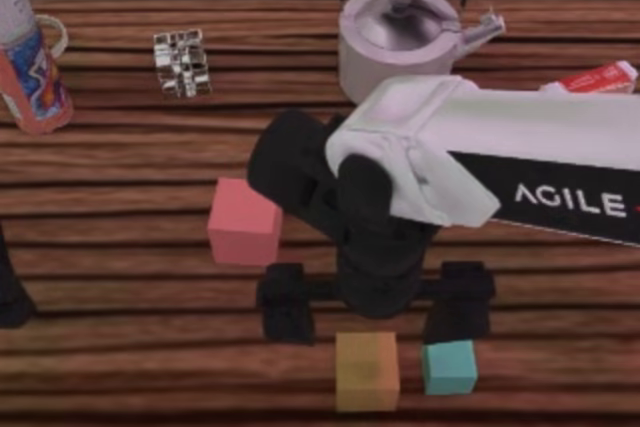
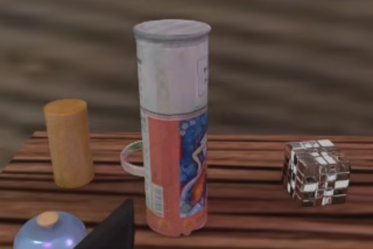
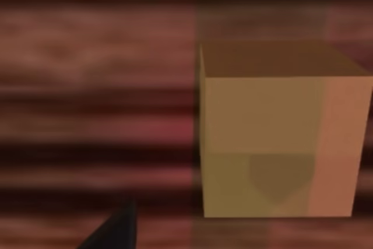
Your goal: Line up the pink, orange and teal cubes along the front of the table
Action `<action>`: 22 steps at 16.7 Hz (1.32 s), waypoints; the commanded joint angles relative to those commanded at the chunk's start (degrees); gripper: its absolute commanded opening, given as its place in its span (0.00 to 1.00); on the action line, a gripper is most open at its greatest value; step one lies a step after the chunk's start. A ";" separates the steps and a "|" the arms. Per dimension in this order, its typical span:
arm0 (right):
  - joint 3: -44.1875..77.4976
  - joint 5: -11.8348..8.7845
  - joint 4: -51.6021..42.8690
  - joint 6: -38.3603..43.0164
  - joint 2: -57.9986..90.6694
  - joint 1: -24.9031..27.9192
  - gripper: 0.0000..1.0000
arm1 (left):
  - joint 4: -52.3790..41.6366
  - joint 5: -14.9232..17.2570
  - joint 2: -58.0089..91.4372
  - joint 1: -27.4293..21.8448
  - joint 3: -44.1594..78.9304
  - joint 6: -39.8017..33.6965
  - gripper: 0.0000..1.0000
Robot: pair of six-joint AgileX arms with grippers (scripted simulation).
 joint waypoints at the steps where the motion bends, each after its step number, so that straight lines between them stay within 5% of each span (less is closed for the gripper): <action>1: 0.00 0.00 0.00 0.00 0.00 0.00 1.00 | 0.00 0.00 0.00 0.00 0.00 0.00 1.00; 8: -11.25 3.15 7.53 -8.30 -14.65 -6.59 1.00 | -9.59 0.10 15.51 -4.32 14.79 -3.13 1.00; 14: -34.38 5.79 19.03 -22.14 -40.04 -19.43 1.00 | -26.98 0.28 49.90 -11.87 41.49 -8.63 1.00; 22: -67.50 3.82 38.47 -41.26 -80.94 -38.75 1.00 | -51.16 0.26 96.44 -21.88 76.35 -16.26 1.00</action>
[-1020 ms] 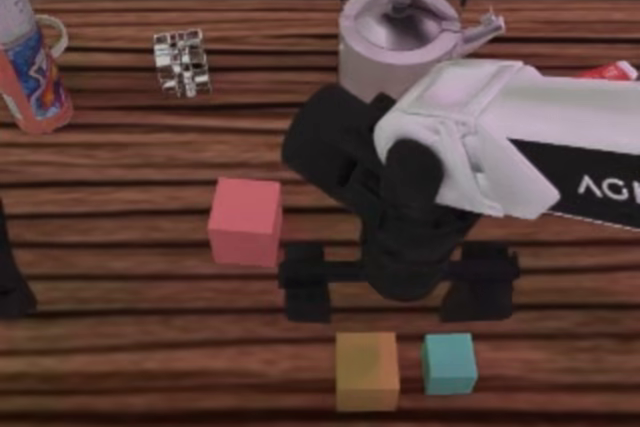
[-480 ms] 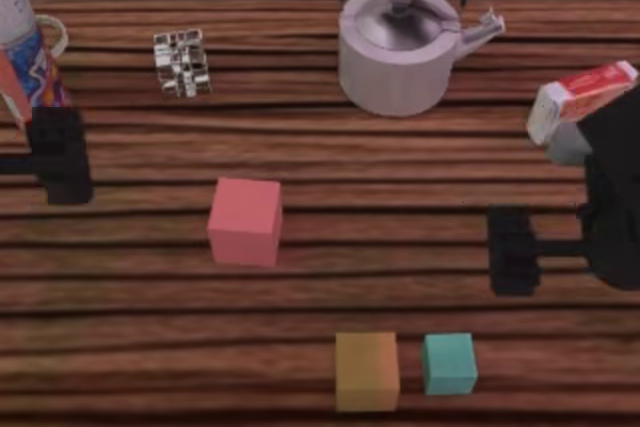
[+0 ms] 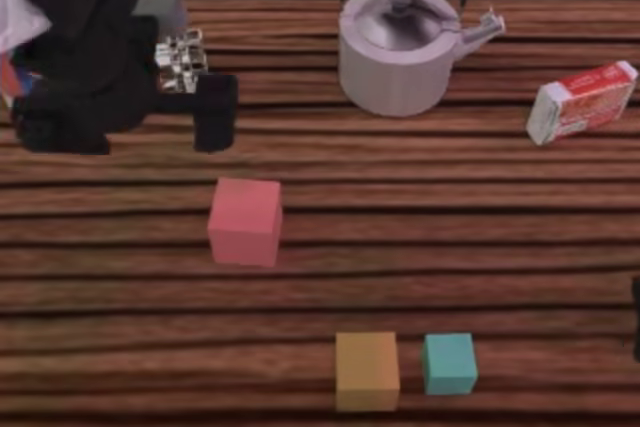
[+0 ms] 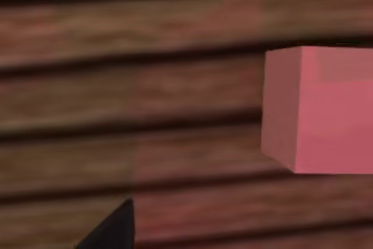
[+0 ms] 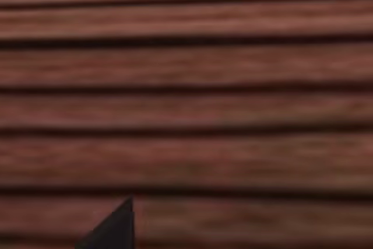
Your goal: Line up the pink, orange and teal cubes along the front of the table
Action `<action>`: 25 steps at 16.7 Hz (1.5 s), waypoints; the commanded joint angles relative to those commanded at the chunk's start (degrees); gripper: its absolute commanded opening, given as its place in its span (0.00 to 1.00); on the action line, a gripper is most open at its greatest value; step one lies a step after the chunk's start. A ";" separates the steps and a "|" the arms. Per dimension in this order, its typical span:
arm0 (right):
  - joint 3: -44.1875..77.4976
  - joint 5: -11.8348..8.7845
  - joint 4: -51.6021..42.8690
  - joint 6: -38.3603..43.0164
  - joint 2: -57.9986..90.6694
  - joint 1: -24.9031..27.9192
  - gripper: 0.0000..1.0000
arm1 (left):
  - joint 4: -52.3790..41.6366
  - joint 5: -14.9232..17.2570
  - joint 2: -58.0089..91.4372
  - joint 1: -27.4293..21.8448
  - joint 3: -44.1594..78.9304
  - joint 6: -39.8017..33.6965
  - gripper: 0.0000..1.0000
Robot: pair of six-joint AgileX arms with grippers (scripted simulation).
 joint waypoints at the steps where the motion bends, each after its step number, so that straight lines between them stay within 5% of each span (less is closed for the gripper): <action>1: -2.99 -0.59 2.75 -1.92 -5.08 -2.09 1.00 | -2.54 0.00 4.68 -1.09 3.90 -0.82 1.00; 8: -14.51 -4.27 19.60 -10.87 -29.46 -12.40 1.00 | -13.74 -0.08 26.62 -6.21 22.44 -4.64 1.00; 16: -15.15 -4.65 21.37 -11.60 -31.32 -13.29 1.00 | -14.38 -0.09 28.28 -6.40 23.92 -4.90 1.00; 25: -15.15 -4.65 21.37 -11.60 -31.32 -13.29 1.00 | 2.00 -0.04 34.74 -6.55 14.10 -4.79 1.00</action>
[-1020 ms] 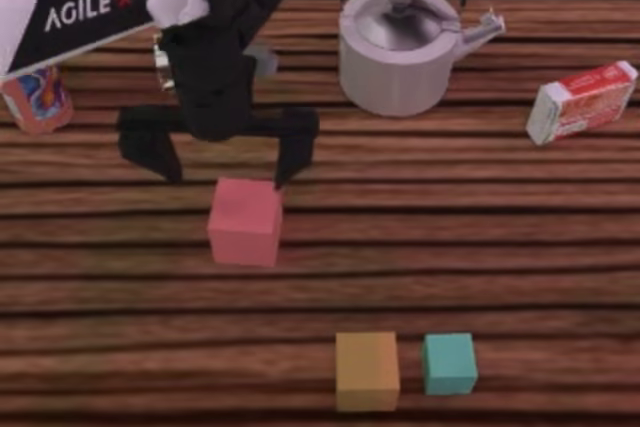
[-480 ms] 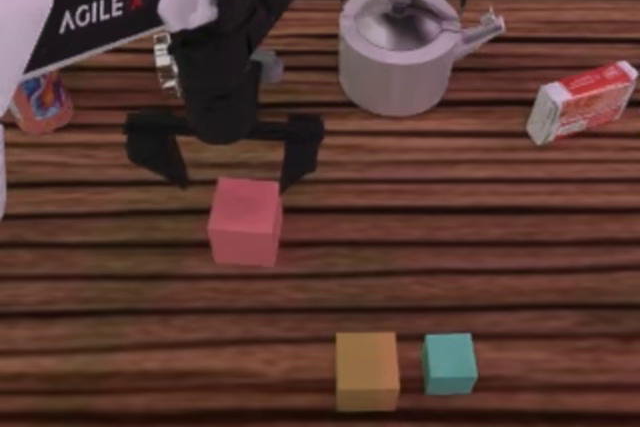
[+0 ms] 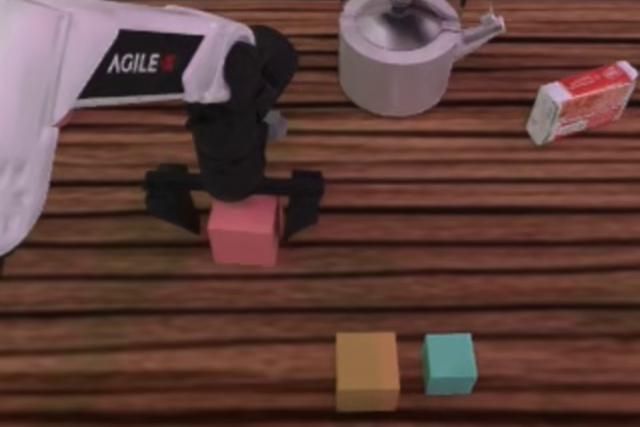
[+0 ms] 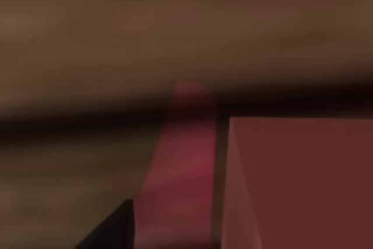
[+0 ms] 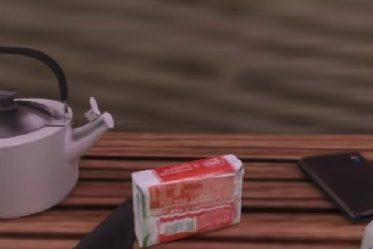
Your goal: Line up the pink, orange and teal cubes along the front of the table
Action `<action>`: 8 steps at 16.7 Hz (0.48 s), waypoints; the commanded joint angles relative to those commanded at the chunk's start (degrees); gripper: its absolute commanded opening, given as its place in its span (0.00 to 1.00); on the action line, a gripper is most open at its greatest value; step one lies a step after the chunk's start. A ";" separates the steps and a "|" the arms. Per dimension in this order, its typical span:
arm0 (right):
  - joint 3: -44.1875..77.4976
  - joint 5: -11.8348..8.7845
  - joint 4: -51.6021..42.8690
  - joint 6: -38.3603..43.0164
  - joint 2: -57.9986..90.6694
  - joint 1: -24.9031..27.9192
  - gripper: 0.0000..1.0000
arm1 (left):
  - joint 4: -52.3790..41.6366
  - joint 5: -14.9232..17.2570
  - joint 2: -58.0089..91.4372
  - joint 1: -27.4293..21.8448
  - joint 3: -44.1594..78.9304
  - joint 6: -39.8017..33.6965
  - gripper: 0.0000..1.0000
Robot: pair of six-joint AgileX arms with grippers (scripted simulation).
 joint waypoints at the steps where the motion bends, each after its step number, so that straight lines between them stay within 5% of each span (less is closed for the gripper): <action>1: 0.00 0.00 0.00 0.00 0.00 0.00 1.00 | 0.40 0.00 0.22 -0.01 -0.28 0.00 1.00; 4: 0.00 0.00 0.00 0.00 0.00 0.00 1.00 | 0.40 0.00 0.22 -0.01 -0.28 0.00 1.00; 8: 0.00 0.00 0.00 0.00 0.00 0.00 1.00 | 0.40 0.00 0.22 -0.01 -0.28 0.00 0.70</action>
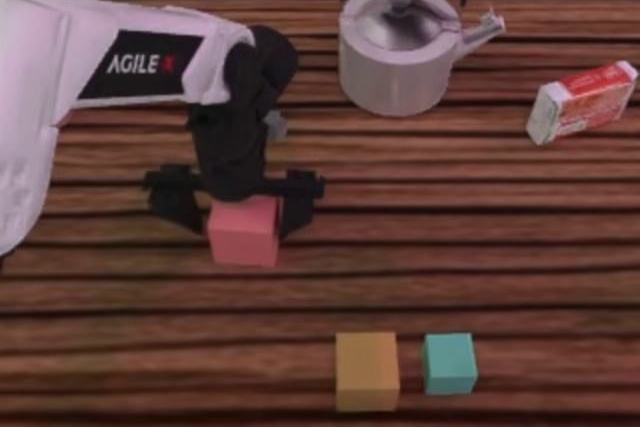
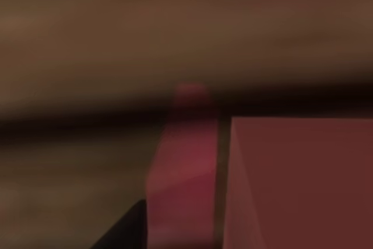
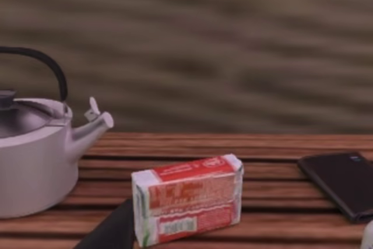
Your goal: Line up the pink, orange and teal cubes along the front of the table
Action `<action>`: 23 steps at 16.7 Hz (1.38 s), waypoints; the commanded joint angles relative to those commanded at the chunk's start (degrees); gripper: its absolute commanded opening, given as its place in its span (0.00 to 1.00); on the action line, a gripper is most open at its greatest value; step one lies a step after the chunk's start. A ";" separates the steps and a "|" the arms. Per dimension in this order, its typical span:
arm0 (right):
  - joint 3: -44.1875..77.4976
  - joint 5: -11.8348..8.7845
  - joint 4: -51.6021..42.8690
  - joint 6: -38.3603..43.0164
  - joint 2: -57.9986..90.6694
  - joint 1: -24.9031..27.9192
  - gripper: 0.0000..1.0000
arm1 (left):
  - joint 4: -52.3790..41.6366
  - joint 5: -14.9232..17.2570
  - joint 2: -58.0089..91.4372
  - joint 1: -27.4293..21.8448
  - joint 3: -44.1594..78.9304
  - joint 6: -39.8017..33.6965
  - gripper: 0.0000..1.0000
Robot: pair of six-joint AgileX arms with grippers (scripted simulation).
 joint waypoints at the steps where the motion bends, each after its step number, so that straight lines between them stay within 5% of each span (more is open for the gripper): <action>1: 0.00 0.00 0.00 0.00 0.00 0.00 1.00 | 0.00 0.00 0.00 0.00 0.00 0.00 0.62; 9: 0.00 0.00 0.00 0.00 0.00 0.00 1.00 | 0.00 0.00 0.00 0.00 0.00 0.00 0.02; 19: 0.00 0.00 0.00 0.00 0.00 0.00 1.00 | -0.45 -0.17 -0.67 0.08 0.26 0.16 0.00; 23: 0.00 0.00 0.00 0.00 0.00 0.00 1.00 | -7.23 -0.23 -3.12 0.65 4.10 -0.02 0.00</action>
